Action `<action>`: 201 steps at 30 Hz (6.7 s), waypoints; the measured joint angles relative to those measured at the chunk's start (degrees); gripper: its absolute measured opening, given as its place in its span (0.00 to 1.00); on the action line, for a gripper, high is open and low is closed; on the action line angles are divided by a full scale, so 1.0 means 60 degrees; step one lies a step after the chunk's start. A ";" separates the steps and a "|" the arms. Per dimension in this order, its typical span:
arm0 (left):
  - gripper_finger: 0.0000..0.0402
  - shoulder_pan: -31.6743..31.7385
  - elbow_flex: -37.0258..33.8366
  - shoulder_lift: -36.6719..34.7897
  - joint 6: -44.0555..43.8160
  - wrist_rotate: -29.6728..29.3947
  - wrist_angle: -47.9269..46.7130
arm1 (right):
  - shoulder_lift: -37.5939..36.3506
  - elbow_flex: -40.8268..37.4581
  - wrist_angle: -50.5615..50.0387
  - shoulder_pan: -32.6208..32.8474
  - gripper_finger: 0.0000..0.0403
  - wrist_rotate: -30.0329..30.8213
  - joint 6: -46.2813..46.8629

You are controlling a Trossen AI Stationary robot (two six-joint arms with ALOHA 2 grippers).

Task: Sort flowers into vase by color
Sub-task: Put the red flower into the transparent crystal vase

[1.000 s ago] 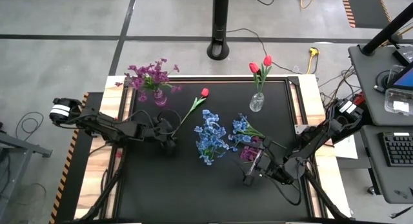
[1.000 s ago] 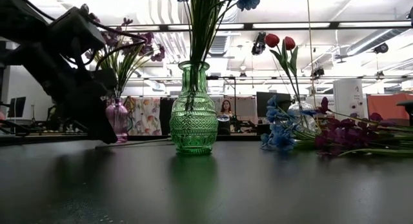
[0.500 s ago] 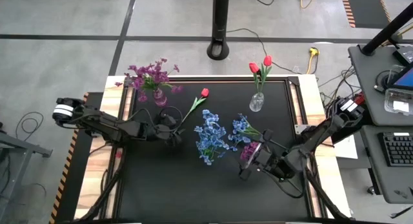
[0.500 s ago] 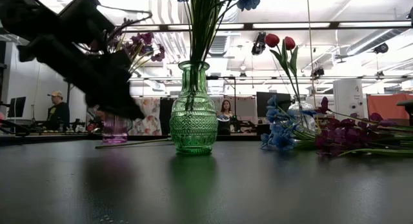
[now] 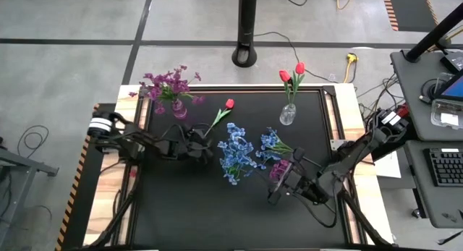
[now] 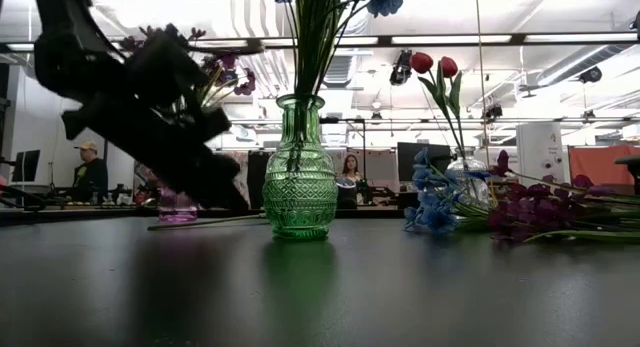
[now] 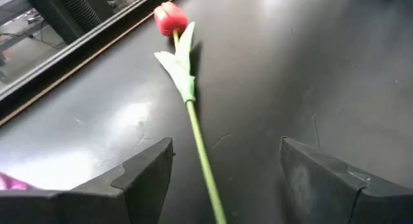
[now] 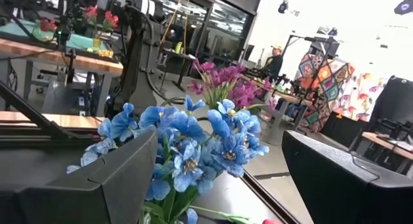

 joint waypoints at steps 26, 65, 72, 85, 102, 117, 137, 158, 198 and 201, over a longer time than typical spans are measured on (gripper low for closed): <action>0.49 0.0627 0.0109 0.1391 0.0471 -0.0076 0.1191 | 0.0000 -0.0004 -0.0169 0.0004 0.80 0.0074 0.0046; 0.03 0.0737 0.0218 -0.1569 0.0745 0.0979 -0.1305 | 0.0000 -0.0011 -0.0726 0.0006 0.80 -0.0052 0.0335; 0.22 0.1082 0.0237 -0.1006 0.1739 0.1127 -0.0483 | 0.0000 -0.0011 -0.0750 0.0004 0.80 -0.0212 0.0266; 0.47 0.1443 0.0237 0.1101 0.2667 0.0843 0.1661 | 0.0000 -0.0011 -0.0789 0.0004 0.80 -0.0231 0.0284; 0.32 0.1694 -0.0033 0.1712 0.0545 0.1102 0.2028 | 0.0000 -0.0011 -0.0788 0.0007 0.80 -0.0231 0.0386; 0.01 0.1650 -0.0080 0.1642 0.0341 0.1020 0.2025 | 0.0000 -0.0011 -0.0788 0.0007 0.80 -0.0230 0.0381; 0.00 0.0546 -0.0096 -0.2620 0.0495 0.0538 -0.0561 | 0.0000 -0.0011 -0.0781 0.0007 0.80 -0.0224 0.0412; 0.00 0.0177 0.4032 -0.5857 0.4727 -0.0795 -0.3419 | 0.0001 -0.0011 -0.0781 0.0007 0.80 -0.0271 0.0541; 0.00 -0.3763 0.2570 -0.3563 0.5752 0.3407 0.5045 | -0.0292 0.0137 0.1790 -0.1414 0.80 -0.6951 0.1223; 0.00 -0.3763 0.3134 -0.2994 0.6083 0.3158 0.5049 | -0.0237 0.0276 0.1803 -0.1813 0.80 -0.7413 0.1421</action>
